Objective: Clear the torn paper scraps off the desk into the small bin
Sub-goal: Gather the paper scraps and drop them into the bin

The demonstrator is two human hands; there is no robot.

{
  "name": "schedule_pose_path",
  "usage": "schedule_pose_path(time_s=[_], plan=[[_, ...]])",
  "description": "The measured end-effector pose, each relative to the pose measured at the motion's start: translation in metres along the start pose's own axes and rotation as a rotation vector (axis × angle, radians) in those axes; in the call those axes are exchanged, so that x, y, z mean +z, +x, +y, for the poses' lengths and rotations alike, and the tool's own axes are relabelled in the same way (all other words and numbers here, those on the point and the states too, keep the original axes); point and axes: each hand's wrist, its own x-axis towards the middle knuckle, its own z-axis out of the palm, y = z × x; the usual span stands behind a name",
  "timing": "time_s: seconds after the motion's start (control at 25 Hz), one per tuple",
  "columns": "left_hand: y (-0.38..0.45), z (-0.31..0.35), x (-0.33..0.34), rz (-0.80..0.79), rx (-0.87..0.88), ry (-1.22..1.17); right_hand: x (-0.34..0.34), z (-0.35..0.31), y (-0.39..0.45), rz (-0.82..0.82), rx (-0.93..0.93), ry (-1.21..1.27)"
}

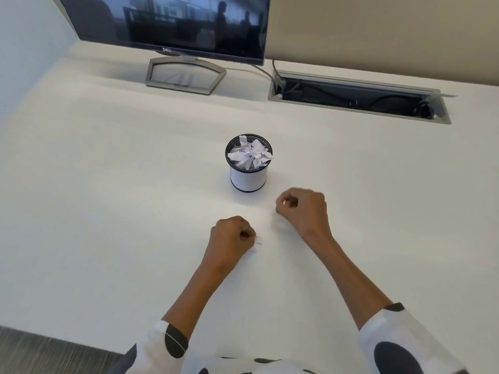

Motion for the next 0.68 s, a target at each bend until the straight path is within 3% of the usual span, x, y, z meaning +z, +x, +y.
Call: schedule_pose_path(time_s=[0.08,0.2,0.32,0.52,0.6,0.68], plan=[[-0.003,-0.008,-0.009,0.107,-0.078,-0.262,-0.007,-0.024,0.012,0.116,-0.104,0.163],[-0.011,-0.022,-0.02,0.24,-0.139,-0.388,-0.012,-0.058,0.035,0.14,-0.225,0.237],[-0.019,-0.037,-0.024,0.299,-0.169,-0.389,-0.008,-0.07,0.041,0.058,-0.22,0.242],[-0.021,-0.067,-0.047,0.559,-0.173,-0.155,0.0,-0.032,-0.001,0.239,-0.13,0.431],[-0.017,-0.079,-0.054,0.549,-0.206,0.002,0.011,-0.008,-0.022,0.08,-0.077,0.309],[-0.011,-0.086,-0.055,0.435,-0.249,0.081,0.022,0.007,-0.039,-0.181,-0.004,0.152]])
